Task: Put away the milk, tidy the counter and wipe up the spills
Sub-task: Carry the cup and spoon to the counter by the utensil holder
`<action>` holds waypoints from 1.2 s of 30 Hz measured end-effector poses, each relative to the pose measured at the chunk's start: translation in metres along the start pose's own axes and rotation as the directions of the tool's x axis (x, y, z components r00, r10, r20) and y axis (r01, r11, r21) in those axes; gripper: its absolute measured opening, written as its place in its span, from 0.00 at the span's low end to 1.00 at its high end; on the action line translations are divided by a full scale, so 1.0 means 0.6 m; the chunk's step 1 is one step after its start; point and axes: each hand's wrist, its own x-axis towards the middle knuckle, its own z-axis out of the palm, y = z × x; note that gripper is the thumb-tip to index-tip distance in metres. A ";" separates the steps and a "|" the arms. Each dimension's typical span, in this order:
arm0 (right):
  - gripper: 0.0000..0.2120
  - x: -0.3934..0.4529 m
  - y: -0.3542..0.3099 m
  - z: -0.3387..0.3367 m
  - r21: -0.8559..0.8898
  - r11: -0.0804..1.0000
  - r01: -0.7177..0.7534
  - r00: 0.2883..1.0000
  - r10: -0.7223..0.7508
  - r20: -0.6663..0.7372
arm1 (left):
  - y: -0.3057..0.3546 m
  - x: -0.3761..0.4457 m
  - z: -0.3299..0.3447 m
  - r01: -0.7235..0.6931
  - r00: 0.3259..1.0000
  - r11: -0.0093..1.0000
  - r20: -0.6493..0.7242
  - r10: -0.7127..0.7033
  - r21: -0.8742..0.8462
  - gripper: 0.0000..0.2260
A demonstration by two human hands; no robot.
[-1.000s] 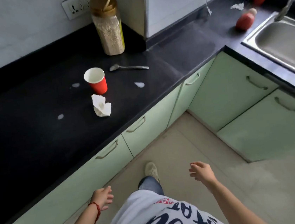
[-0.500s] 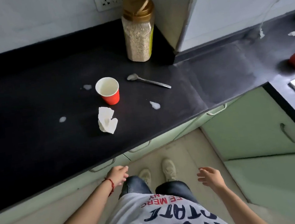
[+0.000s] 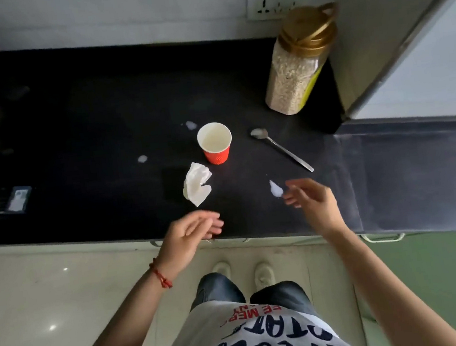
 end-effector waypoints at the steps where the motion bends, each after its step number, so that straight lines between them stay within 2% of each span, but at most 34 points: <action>1: 0.13 0.018 -0.012 0.002 -0.008 1.000 0.022 1.000 -0.022 -0.001 | 0.021 0.010 0.005 -0.073 0.993 0.997 -0.096 0.071 -0.018 0.11; 3: 0.14 0.050 -0.029 0.006 -0.009 0.999 0.045 0.999 -0.045 -0.007 | 0.055 0.040 0.014 -0.194 0.938 0.981 -0.289 0.192 0.023 0.07; 5: 0.13 0.073 -0.036 0.013 -0.014 0.998 0.057 0.998 -0.058 -0.017 | 0.070 0.085 0.018 -0.215 0.872 0.964 -0.414 0.261 0.155 0.15; 7: 0.11 0.087 -0.038 0.021 -0.027 0.998 0.049 0.999 -0.049 -0.020 | 0.071 0.135 0.023 -0.154 0.862 0.948 -0.431 0.267 0.280 0.31; 9: 0.09 0.098 -0.038 0.029 -0.061 0.997 0.041 0.999 -0.042 -0.017 | 0.069 0.177 0.028 -0.061 0.884 0.934 -0.416 0.215 0.353 0.42; 13: 0.09 0.123 -0.042 0.036 -0.182 0.982 0.047 0.998 -0.056 -0.042 | 0.062 0.232 0.030 -0.010 0.902 0.878 -0.376 0.215 0.479 0.51; 15: 0.09 0.140 -0.046 0.037 -0.235 0.971 0.042 0.996 -0.059 -0.064 | 0.057 0.249 0.027 0.001 0.909 0.864 -0.361 0.210 0.504 0.50; 20: 0.11 0.182 -0.063 0.052 -0.329 0.943 0.052 0.994 -0.082 -0.077 | 0.047 0.267 0.027 -0.009 0.889 0.873 -0.396 0.229 0.487 0.37; 24: 0.12 0.220 -0.060 0.064 -0.502 0.859 0.105 0.987 -0.153 -0.056 | 0.060 0.265 0.026 -0.060 0.870 0.897 -0.418 0.263 0.438 0.34; 28: 0.17 0.245 -0.062 0.076 -0.693 0.708 0.136 0.987 -0.155 0.035 | 0.089 0.237 0.012 -0.114 0.853 0.925 -0.441 0.278 0.362 0.32; 32: 0.22 0.256 -0.064 0.084 -0.805 0.564 0.186 0.982 -0.137 0.130 | 0.095 0.177 -0.014 -0.131 0.830 0.949 -0.493 0.263 0.286 0.32; 36: 0.18 0.262 -0.071 0.088 -0.863 0.439 0.252 0.966 -0.165 0.198 | 0.072 0.120 -0.037 -0.084 0.803 0.966 -0.558 0.210 0.243 0.32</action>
